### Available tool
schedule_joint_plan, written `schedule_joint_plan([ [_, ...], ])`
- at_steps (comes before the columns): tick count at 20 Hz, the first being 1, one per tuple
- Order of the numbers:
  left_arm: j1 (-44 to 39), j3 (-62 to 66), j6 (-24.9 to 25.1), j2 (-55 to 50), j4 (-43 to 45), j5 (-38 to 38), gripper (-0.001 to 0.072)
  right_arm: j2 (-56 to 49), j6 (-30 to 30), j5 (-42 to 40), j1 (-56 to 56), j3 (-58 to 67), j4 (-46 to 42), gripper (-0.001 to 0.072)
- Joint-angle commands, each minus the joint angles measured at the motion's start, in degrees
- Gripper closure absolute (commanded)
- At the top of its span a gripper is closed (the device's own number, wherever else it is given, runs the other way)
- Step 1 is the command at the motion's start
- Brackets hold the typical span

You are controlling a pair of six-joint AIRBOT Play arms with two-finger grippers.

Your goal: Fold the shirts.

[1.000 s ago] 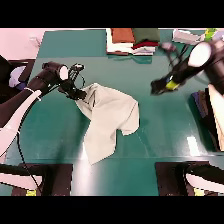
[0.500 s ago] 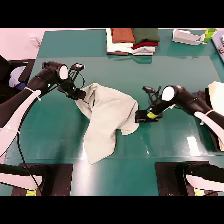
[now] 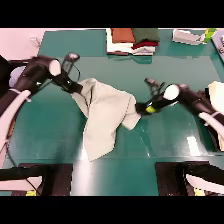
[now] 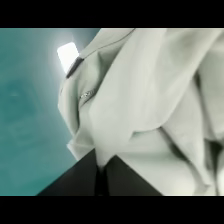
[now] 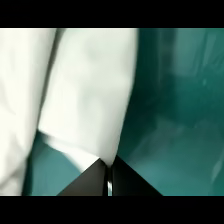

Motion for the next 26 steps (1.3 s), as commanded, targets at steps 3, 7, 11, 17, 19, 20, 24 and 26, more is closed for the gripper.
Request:
schedule_joint_plan([
  [3, -0.2, 9.4, 0.5, 17.8, 1.4, 2.9, 0.0683, 13.0, -3.0, 8.8, -12.6, 19.3, -6.9, 0.0696],
  [7, -0.2, 17.7, 0.5, 28.9, -1.7, 3.7, 0.0683, 18.4, -6.2, 12.5, -18.8, 37.0, -7.0, 0.0696],
  [11, -0.2, 21.8, 2.4, 34.6, -5.8, 4.0, 0.0684, 18.0, -6.7, 16.1, -21.8, 52.0, -7.0, 0.0697],
  [17, -0.2, 20.3, 5.1, 33.6, -6.7, -1.1, 0.0684, 11.8, -6.7, 19.9, -24.2, 64.1, -6.3, 0.0697],
  [19, -0.2, 15.0, 6.0, 31.8, -6.8, -1.5, 0.0685, 11.5, -6.7, 19.7, -21.9, 57.9, -6.6, 0.0697],
  [20, -0.2, 11.0, 6.0, 31.0, -6.8, -1.5, 0.0685, 11.5, -6.6, 19.9, -20.3, 53.4, -6.6, 0.0697],
  [24, -0.2, -8.2, 6.6, 27.7, -7.4, -1.6, 0.0685, 11.5, -6.6, 17.5, -13.3, 32.6, -7.1, 0.0697],
  [26, -0.2, -18.9, 9.6, 27.1, -9.4, -3.3, 0.0685, 11.5, -6.6, 15.2, -11.1, 24.0, -7.0, 0.0697],
])
